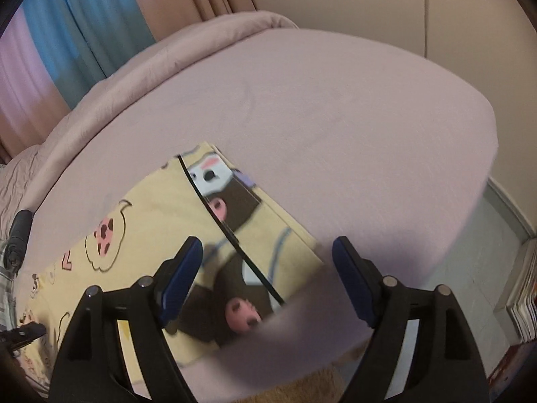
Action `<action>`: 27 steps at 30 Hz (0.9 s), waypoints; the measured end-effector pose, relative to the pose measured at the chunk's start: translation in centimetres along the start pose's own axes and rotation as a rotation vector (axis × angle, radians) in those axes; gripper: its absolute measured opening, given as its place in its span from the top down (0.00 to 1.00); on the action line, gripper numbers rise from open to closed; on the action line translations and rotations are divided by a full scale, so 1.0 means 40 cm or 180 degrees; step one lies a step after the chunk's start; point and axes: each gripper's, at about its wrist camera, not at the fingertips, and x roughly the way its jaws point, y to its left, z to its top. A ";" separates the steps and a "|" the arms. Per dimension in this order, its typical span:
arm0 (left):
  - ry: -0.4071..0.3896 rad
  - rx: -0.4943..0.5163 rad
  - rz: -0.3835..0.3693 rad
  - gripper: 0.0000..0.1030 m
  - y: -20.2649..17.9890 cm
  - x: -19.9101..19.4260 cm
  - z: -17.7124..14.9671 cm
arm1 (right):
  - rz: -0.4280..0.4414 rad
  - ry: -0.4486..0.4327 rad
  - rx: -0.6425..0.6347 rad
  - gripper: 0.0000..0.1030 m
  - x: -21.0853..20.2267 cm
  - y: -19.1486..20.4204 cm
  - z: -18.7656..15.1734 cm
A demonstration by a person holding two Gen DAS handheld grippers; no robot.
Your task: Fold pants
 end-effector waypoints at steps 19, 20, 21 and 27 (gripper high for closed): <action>0.0040 -0.0391 -0.0622 0.33 0.032 0.041 0.077 | 0.2035 0.0508 -0.1286 0.89 -0.073 0.524 -0.160; 0.0069 -0.0407 -0.0651 0.33 0.039 0.049 0.083 | 0.1975 0.0636 -0.1361 0.89 -0.045 0.543 -0.185; 0.0121 -0.0437 -0.0684 0.33 0.044 0.056 0.085 | 0.1984 0.0781 -0.1319 0.89 -0.016 0.551 -0.201; 0.0218 -0.0529 -0.0793 0.33 0.048 0.093 0.105 | 0.1991 0.0831 -0.1300 0.89 -0.022 0.547 -0.236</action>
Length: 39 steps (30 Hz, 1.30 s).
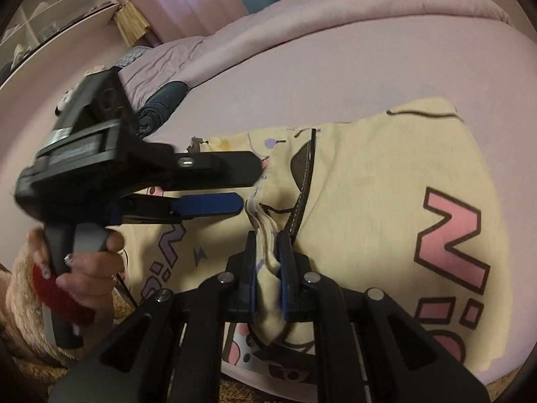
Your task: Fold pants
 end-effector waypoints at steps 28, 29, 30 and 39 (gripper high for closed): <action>-0.0297 0.0424 0.1483 0.85 0.044 -0.125 0.001 | 0.0218 0.0515 -0.0580 0.44 0.091 0.259 -0.074; -0.0329 0.0401 0.1531 0.84 0.035 -0.138 0.002 | 0.0189 0.0491 -0.0537 0.42 0.064 0.252 -0.071; -0.0360 0.0387 0.1564 0.84 0.047 -0.159 0.003 | 0.0158 0.0447 -0.0513 0.40 0.034 0.243 -0.067; -0.0401 0.0517 0.1164 0.82 -0.012 -0.145 -0.046 | -0.0656 0.0412 0.0004 0.36 -0.054 0.083 -0.068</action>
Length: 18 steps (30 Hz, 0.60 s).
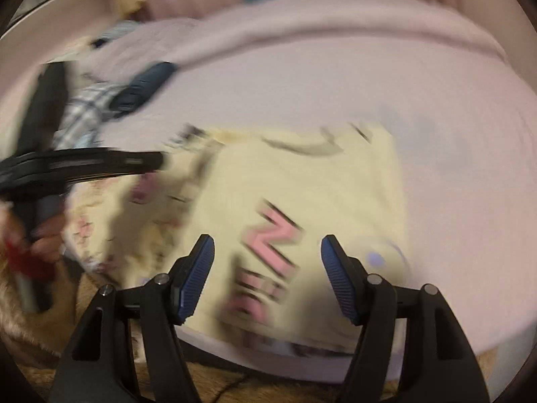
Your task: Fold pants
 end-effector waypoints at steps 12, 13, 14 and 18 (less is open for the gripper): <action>0.0242 -0.0004 0.0110 0.82 -0.005 -0.004 -0.143 | -0.0071 0.0289 0.0067 0.38 -0.029 0.010 -0.048; 0.0257 -0.0012 0.0101 0.82 -0.005 -0.012 -0.142 | -0.0124 0.0266 0.0058 0.38 -0.036 0.002 -0.041; 0.0280 -0.0012 0.0117 0.82 -0.009 -0.018 -0.131 | -0.0191 0.0185 0.0032 0.38 -0.049 0.001 -0.027; 0.0062 0.0133 0.0128 0.82 0.004 -0.062 -0.069 | -0.0379 -0.0124 -0.0077 0.38 -0.061 -0.014 0.058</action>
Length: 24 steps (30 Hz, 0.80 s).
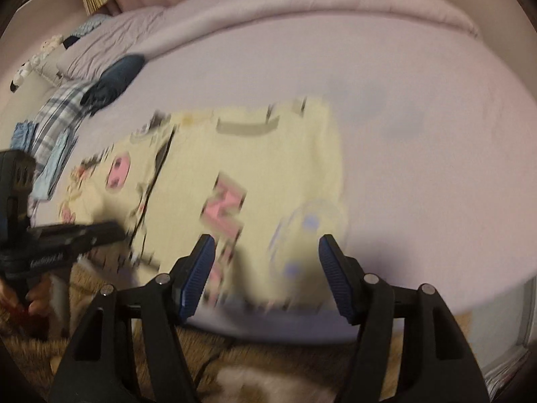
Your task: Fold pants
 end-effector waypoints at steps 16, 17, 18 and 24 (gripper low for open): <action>-0.0210 -0.0355 0.0228 0.85 0.030 0.179 0.120 | -0.0362 0.0008 0.0111 0.89 0.248 0.022 0.176; -0.0215 -0.0323 0.0258 0.85 0.026 0.175 0.114 | -0.0400 0.0007 0.0080 0.89 0.243 0.031 0.176; -0.0226 -0.0282 0.0290 0.85 0.015 0.170 0.112 | -0.0418 0.0002 0.0064 0.89 0.239 0.033 0.175; -0.0273 -0.0238 0.0113 0.85 0.030 0.116 -0.001 | -0.0539 -0.0030 -0.0136 0.85 0.168 0.048 0.067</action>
